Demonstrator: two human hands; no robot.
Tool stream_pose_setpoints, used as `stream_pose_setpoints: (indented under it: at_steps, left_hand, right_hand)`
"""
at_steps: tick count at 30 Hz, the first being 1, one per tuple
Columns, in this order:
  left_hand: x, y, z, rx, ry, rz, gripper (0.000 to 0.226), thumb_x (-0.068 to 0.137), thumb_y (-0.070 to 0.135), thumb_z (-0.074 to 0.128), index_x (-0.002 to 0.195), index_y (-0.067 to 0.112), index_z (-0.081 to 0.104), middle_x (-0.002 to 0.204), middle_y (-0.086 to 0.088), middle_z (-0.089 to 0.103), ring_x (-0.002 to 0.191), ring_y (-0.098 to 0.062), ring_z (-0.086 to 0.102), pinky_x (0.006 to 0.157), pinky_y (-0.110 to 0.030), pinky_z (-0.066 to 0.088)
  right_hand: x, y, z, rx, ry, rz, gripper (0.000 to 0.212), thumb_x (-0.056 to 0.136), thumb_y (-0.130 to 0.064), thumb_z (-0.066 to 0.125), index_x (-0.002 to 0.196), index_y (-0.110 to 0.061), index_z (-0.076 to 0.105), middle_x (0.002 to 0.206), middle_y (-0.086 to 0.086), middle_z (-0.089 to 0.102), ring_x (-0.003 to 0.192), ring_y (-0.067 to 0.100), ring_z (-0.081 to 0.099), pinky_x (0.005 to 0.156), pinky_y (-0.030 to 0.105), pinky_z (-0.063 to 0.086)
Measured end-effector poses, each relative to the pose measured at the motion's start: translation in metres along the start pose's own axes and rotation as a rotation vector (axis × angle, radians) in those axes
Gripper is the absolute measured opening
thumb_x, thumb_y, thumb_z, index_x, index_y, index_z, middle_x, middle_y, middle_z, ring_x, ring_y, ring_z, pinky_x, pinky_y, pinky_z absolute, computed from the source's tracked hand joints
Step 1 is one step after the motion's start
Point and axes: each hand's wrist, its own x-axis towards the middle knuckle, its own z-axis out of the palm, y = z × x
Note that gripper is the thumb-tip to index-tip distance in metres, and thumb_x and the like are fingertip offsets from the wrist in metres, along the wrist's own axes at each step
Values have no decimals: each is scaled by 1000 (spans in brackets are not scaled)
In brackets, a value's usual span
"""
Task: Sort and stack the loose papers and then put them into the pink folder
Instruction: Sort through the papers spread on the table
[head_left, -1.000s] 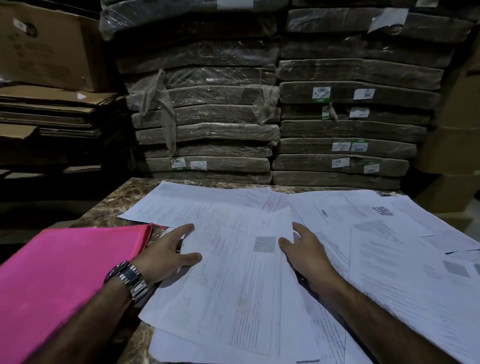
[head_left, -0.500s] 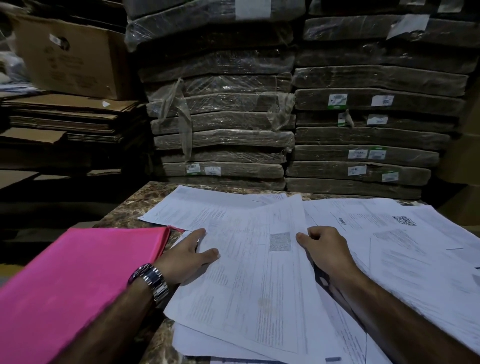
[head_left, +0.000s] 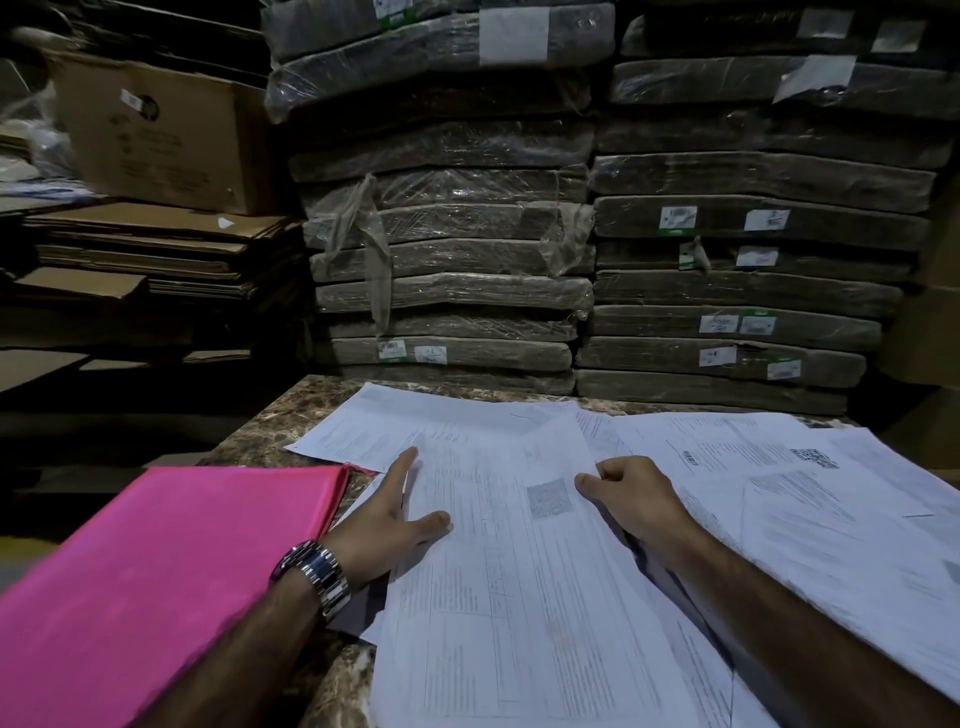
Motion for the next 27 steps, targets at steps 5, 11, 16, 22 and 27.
stream_pose_setpoints:
  at_steps: [5,11,16,22,27]
  left_hand:
    - [9,-12,-2,-13,-4,61,43,89,19,64,127,32,51,140,16,45,138,-6,33,107,-23,30]
    - [10,-6,-10,60,-4,58,45,86,20,67,129,24,55,140,11,48,132,-4,39,107,-24,33]
    - [1,10,-28,119,49,31,42,81,25,73,120,33,60,137,12,49,123,-8,49,99,-28,45]
    - [-18,15,-40,303,53,25,42,80,26,74,119,33,59,138,10,48,128,-11,43,102,-28,39]
    - [-31,-3,-36,437,32,-7,48,80,27,73,125,27,57,137,9,50,131,-10,41,104,-23,32]
  right_hand:
    - [-16,1,-5,156,-123,-9,39,88,-17,69,118,-27,48,77,-4,67,65,9,65,50,22,41]
    - [-37,5,-6,96,-241,-29,23,81,-10,76,102,-18,69,89,1,69,57,6,62,48,16,43]
    - [-47,-5,-4,177,-260,-22,25,79,-7,77,101,-14,69,89,2,70,73,12,69,55,16,49]
    - [-57,-6,7,154,-238,-31,25,75,-11,81,98,-14,71,66,-9,51,48,0,53,44,9,38]
    - [-67,-5,21,26,-220,-85,31,74,-19,82,102,-16,69,69,-12,45,53,1,47,40,5,32]
